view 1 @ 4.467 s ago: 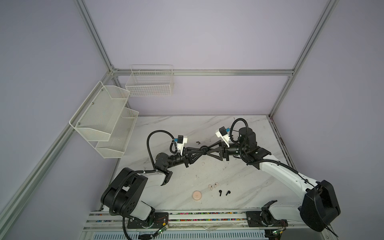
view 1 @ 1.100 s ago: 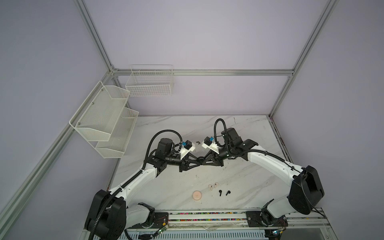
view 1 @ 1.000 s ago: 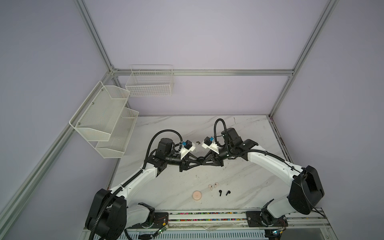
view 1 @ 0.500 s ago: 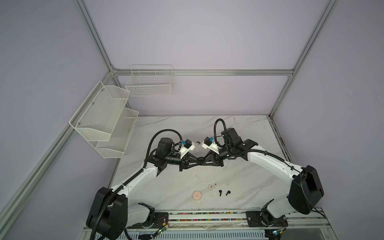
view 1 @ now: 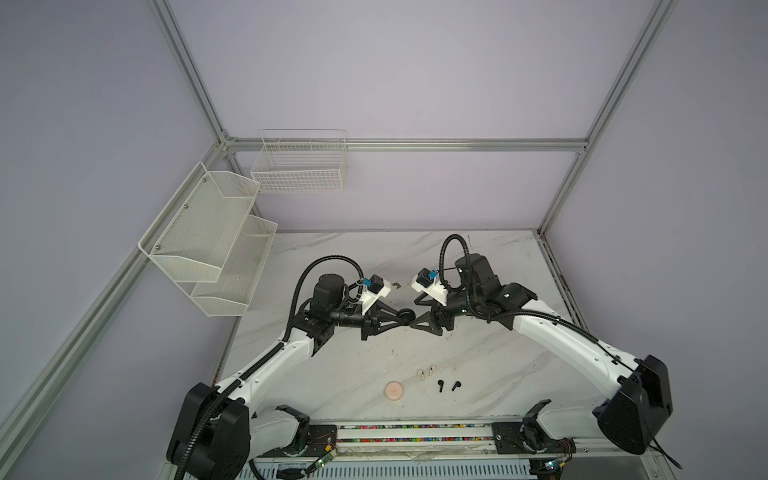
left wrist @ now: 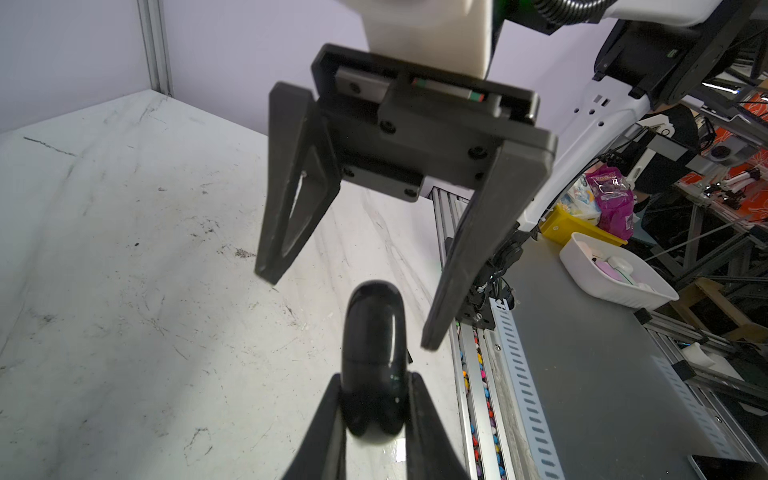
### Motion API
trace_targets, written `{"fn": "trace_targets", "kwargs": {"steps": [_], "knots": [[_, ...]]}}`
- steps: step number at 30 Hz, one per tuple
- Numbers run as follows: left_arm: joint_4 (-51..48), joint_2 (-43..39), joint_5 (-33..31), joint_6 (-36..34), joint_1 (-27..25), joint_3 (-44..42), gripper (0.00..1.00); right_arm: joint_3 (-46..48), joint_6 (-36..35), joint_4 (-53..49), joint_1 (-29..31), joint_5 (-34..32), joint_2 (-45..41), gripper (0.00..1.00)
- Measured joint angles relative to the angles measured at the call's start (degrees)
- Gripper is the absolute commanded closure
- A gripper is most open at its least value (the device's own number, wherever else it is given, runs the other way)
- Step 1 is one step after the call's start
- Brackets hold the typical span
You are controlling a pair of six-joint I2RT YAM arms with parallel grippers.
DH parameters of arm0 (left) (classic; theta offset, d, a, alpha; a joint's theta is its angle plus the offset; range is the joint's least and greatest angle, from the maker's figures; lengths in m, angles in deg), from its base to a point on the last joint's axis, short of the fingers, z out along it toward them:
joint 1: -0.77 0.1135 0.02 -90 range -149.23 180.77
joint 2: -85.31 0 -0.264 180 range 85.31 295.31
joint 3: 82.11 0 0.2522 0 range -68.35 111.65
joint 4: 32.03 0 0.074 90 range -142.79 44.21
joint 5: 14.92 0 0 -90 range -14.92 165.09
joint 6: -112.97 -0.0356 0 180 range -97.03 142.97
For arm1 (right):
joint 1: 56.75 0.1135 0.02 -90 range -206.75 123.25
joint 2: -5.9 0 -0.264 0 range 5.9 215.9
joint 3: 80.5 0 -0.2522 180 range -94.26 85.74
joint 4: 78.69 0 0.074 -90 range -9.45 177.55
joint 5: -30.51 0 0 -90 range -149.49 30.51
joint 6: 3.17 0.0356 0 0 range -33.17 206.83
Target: Insert the wireless bluetooth earbuds into the charging case
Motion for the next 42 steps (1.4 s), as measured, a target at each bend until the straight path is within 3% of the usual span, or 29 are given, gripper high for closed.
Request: {"fn": "trace_targets", "kwargs": {"steps": [6, 16, 42], "knots": [[4.2, -1.2, 0.0, 2.4, 0.0, -0.8, 1.0, 0.0, 0.0, 0.3, 2.1, -6.4, -7.3, 0.21], [7.3, 0.3, -1.0, 7.3, -0.5, -1.4, 1.0, -0.4, -2.7, 1.1, 7.3, -15.1, -3.8, 0.22], [10.0, -1.1, -5.5, 9.5, -1.2, -5.4, 1.0, -2.3, -4.8, 2.0, 7.5, -19.6, 0.9, 0.26]]}}
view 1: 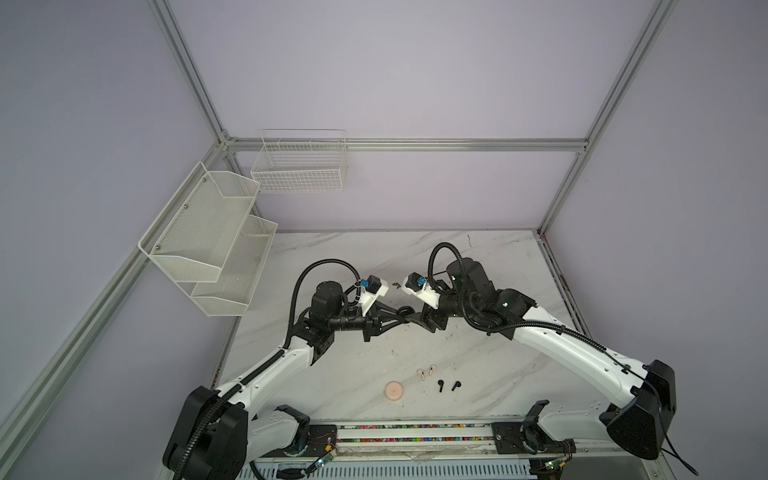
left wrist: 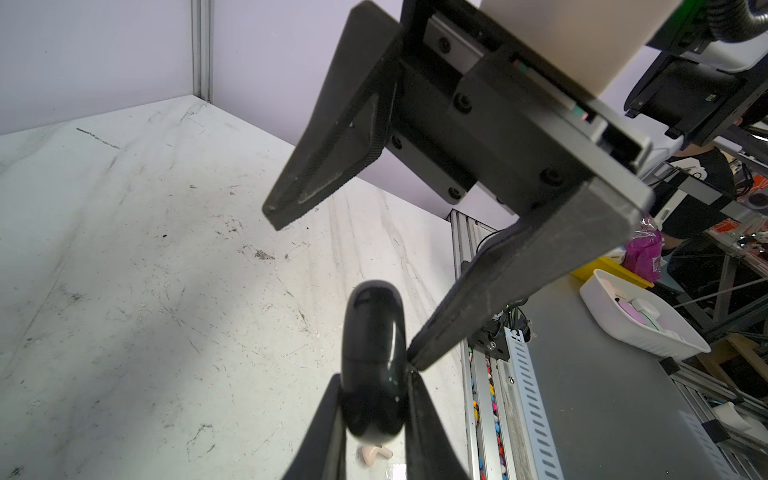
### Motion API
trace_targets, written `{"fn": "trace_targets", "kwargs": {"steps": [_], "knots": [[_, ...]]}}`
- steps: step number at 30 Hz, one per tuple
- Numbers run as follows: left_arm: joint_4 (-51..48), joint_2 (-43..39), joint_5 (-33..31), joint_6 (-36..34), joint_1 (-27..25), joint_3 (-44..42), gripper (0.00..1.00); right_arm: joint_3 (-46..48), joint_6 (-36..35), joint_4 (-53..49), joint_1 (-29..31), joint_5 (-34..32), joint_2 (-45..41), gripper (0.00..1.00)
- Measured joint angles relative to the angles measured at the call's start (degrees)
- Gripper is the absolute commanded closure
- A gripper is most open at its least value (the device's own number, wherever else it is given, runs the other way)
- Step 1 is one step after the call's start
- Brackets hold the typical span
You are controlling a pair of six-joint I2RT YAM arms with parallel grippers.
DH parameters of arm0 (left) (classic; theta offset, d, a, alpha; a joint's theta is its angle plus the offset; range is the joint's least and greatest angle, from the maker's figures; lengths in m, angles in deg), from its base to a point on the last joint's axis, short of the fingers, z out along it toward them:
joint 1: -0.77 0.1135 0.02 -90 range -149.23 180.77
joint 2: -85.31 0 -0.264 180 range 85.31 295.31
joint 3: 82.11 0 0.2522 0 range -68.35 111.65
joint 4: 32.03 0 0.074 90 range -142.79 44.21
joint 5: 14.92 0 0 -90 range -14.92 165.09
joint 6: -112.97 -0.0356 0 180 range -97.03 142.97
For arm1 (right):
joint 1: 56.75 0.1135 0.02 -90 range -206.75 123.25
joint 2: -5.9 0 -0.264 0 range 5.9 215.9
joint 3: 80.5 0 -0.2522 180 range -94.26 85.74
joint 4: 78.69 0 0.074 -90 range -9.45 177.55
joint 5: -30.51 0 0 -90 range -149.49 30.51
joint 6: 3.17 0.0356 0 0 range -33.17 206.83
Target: Insert the wireless bluetooth earbuds into the charging case
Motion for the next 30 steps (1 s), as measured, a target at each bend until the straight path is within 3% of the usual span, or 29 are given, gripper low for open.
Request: {"fn": "trace_targets", "kwargs": {"steps": [30], "knots": [[-1.4, 0.0, 0.7, -0.2, -0.3, 0.0, 1.0, -1.1, 0.9, -0.1, -0.3, -6.6, -1.4, 0.27]]}}
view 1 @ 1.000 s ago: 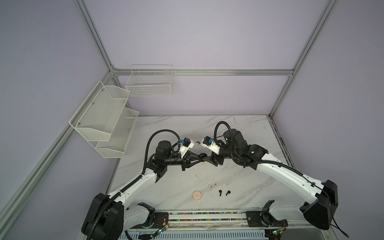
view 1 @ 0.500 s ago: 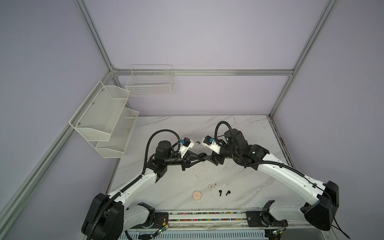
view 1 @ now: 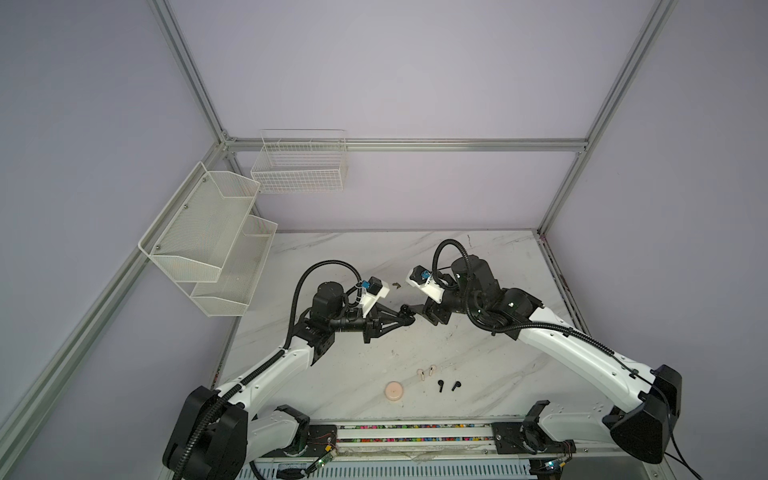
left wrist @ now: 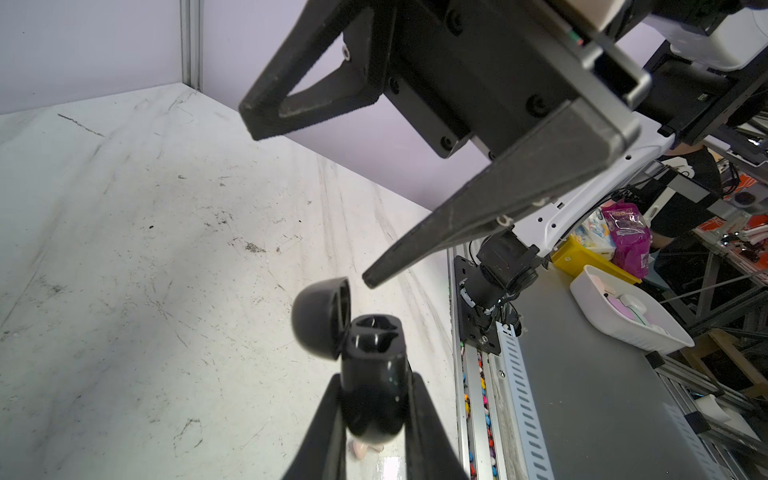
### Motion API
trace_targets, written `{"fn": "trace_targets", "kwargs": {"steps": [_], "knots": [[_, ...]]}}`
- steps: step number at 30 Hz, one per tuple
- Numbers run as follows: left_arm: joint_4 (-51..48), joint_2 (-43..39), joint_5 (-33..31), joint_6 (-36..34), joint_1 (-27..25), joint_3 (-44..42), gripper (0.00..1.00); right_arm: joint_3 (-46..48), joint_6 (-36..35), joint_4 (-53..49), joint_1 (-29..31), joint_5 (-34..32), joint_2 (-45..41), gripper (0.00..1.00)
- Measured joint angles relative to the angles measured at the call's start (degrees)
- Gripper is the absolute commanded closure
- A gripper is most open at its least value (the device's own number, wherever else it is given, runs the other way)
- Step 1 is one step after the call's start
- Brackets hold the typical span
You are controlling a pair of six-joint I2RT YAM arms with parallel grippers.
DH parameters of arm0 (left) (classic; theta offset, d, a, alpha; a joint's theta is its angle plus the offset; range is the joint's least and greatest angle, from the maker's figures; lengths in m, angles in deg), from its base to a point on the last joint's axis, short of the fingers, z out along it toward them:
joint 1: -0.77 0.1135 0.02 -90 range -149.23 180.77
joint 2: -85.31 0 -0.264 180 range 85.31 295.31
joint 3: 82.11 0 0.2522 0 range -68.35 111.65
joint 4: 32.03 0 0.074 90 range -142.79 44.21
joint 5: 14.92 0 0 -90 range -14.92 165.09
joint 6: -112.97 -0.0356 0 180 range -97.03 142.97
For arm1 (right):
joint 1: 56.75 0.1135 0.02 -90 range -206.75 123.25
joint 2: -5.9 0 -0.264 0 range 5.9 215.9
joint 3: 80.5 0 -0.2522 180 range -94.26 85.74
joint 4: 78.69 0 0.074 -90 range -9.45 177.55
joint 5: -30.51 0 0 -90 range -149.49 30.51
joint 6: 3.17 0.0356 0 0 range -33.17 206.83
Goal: Insert the wireless bluetooth earbuds into the charging case
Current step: 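Pull the lid open with the right gripper while the left gripper holds the case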
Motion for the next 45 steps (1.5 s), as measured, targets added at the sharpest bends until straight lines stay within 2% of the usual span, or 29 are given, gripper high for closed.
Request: {"fn": "trace_targets", "kwargs": {"steps": [6, 9, 17, 21, 33, 39, 45], "knots": [[0.0, 0.0, 0.3, -0.4, -0.1, 0.0, 1.0, -1.0, 0.3, -0.7, -0.3, -0.2, 0.0, 0.27], [-0.1, 0.0, 0.4, -0.7, -0.1, 0.0, 1.0, -1.1, 1.7, -1.0, -1.3, 2.4, -0.8, 0.29], [-0.9, -0.2, 0.4, -1.3, -0.1, 0.0, 1.0, -1.3, 14.1, -1.9, -6.3, 14.0, -2.7, 0.33], [-0.9, -0.2, -0.6, -0.2, -0.1, 0.0, 1.0, 1.9, 19.0, -2.0, -7.0, 17.3, -5.6, 0.33], [-6.0, -0.2, -4.9, 2.4, -0.1, 0.3, 1.0, 3.1, 24.5, -1.6, -7.5, 18.6, -5.4, 0.33], [-6.1, -3.5, -13.2, 4.7, 0.0, 0.3, 1.0, 3.1, 24.6, -0.5, -8.0, 18.1, -5.5, 0.34], [-6.5, -5.6, -15.9, 2.0, 0.1, 0.3, 1.0, 2.8, 24.2, -0.3, -8.2, 17.0, -4.9, 0.34]]}}
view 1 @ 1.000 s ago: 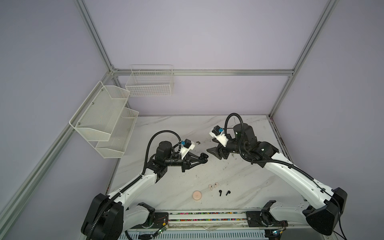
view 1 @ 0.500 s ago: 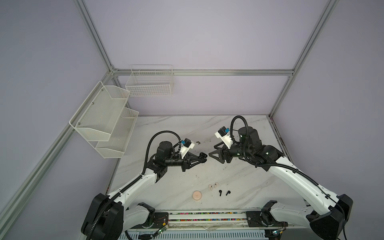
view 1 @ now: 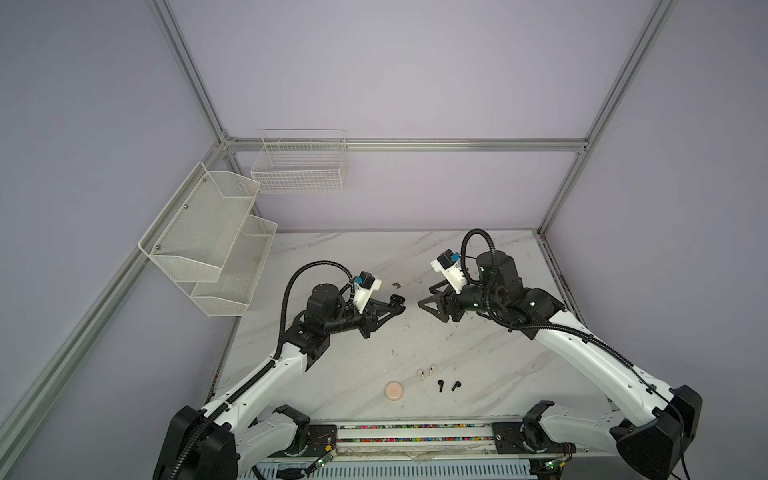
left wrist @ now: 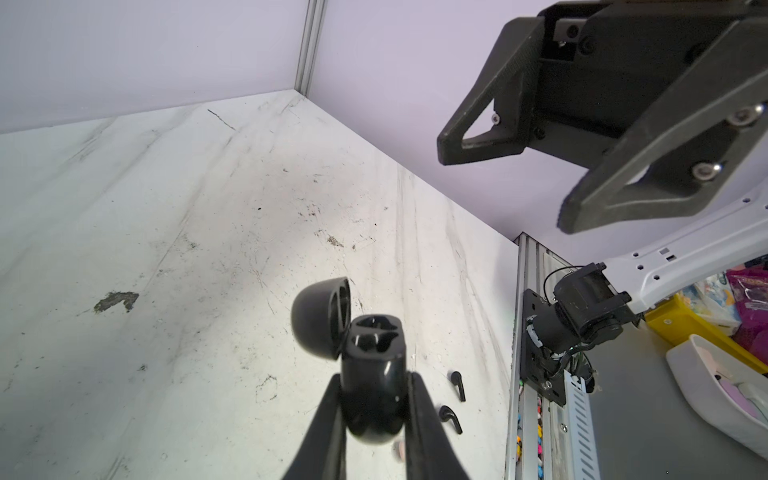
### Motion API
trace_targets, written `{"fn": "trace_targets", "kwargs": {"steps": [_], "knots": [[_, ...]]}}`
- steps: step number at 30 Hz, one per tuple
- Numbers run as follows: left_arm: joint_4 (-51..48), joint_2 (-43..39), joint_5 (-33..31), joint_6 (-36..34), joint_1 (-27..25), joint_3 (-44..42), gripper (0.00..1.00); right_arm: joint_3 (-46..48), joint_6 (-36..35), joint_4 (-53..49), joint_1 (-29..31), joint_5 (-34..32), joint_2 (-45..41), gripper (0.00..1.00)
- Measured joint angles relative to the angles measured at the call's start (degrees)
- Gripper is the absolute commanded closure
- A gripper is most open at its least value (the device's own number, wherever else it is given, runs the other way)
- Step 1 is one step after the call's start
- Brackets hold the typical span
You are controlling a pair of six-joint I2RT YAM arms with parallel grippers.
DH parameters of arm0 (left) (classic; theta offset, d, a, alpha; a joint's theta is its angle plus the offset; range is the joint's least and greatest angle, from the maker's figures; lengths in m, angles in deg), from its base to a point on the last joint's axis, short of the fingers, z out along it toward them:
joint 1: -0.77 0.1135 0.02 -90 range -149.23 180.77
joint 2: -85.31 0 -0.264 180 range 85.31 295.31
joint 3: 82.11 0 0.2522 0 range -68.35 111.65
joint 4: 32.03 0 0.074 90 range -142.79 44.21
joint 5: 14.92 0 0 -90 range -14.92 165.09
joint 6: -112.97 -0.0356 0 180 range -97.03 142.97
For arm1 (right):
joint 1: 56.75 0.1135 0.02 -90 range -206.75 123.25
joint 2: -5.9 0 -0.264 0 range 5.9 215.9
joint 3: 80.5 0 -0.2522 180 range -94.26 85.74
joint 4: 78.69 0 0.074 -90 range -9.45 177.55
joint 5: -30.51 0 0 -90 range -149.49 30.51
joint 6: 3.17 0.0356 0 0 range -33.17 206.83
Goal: Insert the wireless bluetooth earbuds into the charging case
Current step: 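Pull the lid open with the right gripper while the left gripper holds the case, then release the lid and move the right gripper down over the black earbuds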
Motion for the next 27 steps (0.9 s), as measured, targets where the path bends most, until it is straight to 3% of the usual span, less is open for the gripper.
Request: {"fn": "trace_targets", "kwargs": {"steps": [4, 11, 18, 27], "knots": [[1.2, -0.7, 2.4, -2.3, 0.7, -0.1, 1.0, -0.1, -0.2, 0.2, 0.0, -0.3, 0.7, 0.34], [12.6, -3.1, 7.8, -4.6, 1.3, -2.6, 1.0, -0.1, 1.7, 0.3, -0.2, -1.7, 0.8, 0.33], [20.9, -1.0, 11.0, -4.5, 0.2, -5.7, 1.0, 2.6, 10.8, -2.3, -0.6, -5.7, -2.8, 0.35], [38.0, 1.9, 7.3, -3.5, -6.6, -16.5, 1.0, 6.8, 23.3, -10.2, -0.6, -18.2, -9.3, 0.45]]}}
